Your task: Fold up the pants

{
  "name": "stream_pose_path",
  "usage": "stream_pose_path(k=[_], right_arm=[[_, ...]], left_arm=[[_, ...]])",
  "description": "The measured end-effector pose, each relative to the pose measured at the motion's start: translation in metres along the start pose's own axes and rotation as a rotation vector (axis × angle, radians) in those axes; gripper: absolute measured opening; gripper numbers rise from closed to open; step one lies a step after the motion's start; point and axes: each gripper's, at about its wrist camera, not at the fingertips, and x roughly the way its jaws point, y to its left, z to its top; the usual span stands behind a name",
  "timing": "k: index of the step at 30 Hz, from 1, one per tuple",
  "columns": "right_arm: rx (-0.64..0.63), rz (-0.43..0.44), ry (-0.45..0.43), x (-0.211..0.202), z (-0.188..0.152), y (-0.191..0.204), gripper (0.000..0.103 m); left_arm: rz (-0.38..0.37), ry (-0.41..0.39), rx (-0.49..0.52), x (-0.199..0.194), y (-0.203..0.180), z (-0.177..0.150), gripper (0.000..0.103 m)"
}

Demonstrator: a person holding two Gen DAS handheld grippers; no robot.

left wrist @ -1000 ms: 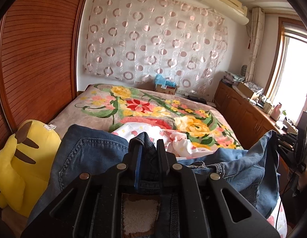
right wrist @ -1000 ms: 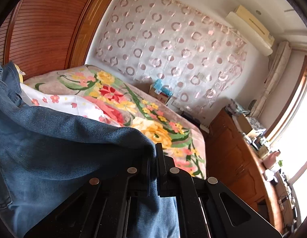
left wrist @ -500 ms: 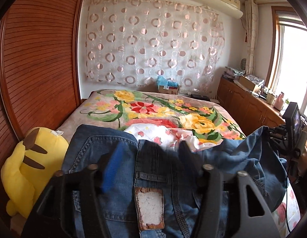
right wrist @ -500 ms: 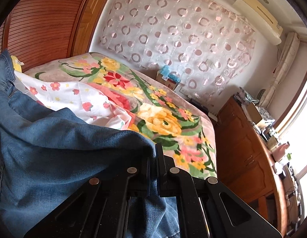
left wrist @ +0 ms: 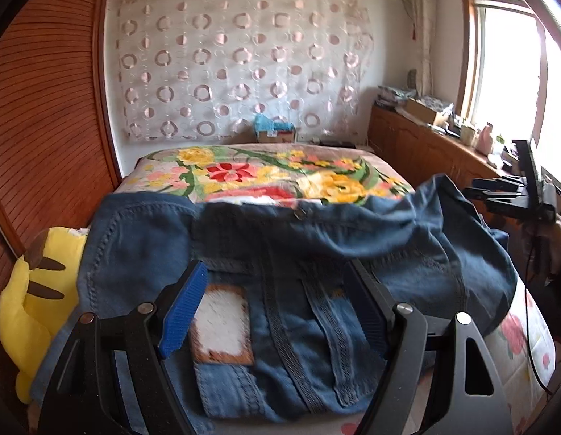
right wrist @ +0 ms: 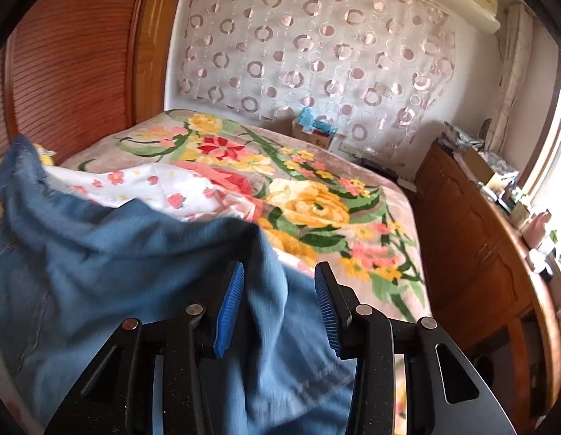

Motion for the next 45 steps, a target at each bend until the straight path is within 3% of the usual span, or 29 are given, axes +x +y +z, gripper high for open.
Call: stream_pose_path(k=[7, 16, 18, 19, 22, 30, 33, 36, 37, 38, 39, 45], right_arm=[[0.013, 0.022, 0.089, -0.025, -0.044, -0.023, 0.042], [0.099, 0.085, 0.145, 0.0, -0.04, -0.035, 0.042], [0.118, 0.119, 0.159, 0.006, -0.037, -0.04, 0.013], [0.133, 0.144, 0.159, 0.005, -0.035, -0.043, 0.006], [0.17, 0.157, 0.117, -0.006, -0.028, -0.06, 0.004], [0.216, -0.054, -0.007, -0.048, 0.009, -0.111, 0.003], [0.214, -0.189, -0.016, -0.05, 0.02, -0.123, 0.003], [0.219, -0.238, 0.013, -0.044, 0.019, -0.123, 0.004], [0.219, -0.229, 0.031, -0.043, 0.016, -0.119, 0.014], [0.223, -0.225, 0.042, -0.042, 0.014, -0.115, 0.033], [0.229, -0.213, 0.041, -0.046, 0.009, -0.113, 0.041], [0.267, -0.113, 0.112, -0.062, -0.037, -0.109, 0.044]], left_arm=[[-0.035, 0.039, 0.03, 0.002, -0.01, -0.016, 0.078], [-0.025, 0.115, 0.047, 0.016, -0.02, -0.04, 0.078], [-0.022, 0.128, 0.048, 0.017, -0.02, -0.044, 0.078], [-0.023, 0.131, 0.048, 0.017, -0.02, -0.046, 0.078], [-0.022, 0.129, 0.051, 0.014, -0.02, -0.048, 0.078], [-0.023, 0.113, 0.042, 0.009, -0.018, -0.044, 0.078], [-0.023, 0.111, 0.043, 0.009, -0.019, -0.042, 0.078], [-0.021, 0.109, 0.045, 0.008, -0.018, -0.041, 0.078], [-0.021, 0.11, 0.046, 0.007, -0.018, -0.042, 0.078], [-0.022, 0.108, 0.048, 0.007, -0.018, -0.043, 0.078], [-0.022, 0.107, 0.049, 0.006, -0.018, -0.044, 0.078], [-0.006, 0.098, 0.048, -0.004, -0.012, -0.047, 0.078]])
